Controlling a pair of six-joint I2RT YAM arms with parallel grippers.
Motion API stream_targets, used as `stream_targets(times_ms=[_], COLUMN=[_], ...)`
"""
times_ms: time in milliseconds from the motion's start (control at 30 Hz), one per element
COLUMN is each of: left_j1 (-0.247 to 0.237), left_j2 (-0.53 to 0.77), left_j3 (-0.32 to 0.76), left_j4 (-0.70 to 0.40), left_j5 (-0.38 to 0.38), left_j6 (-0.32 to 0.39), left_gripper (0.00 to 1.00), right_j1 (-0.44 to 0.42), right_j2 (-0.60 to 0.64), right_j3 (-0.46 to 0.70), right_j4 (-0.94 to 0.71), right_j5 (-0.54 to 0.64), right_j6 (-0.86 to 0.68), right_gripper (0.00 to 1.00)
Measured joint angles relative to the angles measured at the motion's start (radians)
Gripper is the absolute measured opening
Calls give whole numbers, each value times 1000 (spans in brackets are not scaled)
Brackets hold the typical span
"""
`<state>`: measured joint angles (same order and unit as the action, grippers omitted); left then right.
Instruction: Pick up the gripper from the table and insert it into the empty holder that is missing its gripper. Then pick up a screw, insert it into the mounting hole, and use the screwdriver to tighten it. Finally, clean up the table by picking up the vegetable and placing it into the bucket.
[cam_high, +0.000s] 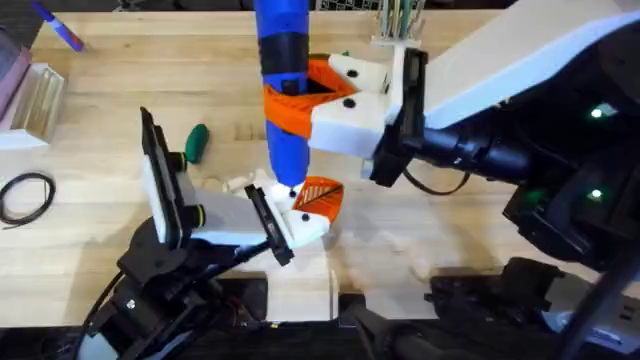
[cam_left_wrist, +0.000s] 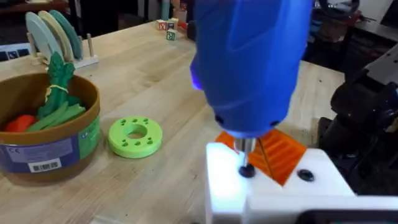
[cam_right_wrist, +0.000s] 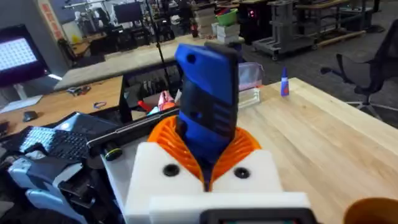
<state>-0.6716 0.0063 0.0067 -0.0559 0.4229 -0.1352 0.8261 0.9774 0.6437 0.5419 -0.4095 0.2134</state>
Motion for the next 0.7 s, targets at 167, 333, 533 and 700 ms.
stream_targets(times_ms=[167, 333, 533, 700], left_j1=[0, 0, 0, 0], left_j2=[0, 0, 0, 0], left_j3=[0, 0, 0, 0], left_j4=[0, 0, 0, 0], left_j5=[0, 0, 0, 0], left_j6=[0, 0, 0, -1], left_gripper=[5, 5, 5, 5], right_j1=[0, 0, 0, 0], right_j2=[0, 0, 0, 0], right_j3=[0, 0, 0, 0], right_j4=[-3, -22, -26, -34], right_j5=[0, -3, -3, -3], right_j6=[2, 6, 11, 11], right_gripper=[19, 19, 19, 19])
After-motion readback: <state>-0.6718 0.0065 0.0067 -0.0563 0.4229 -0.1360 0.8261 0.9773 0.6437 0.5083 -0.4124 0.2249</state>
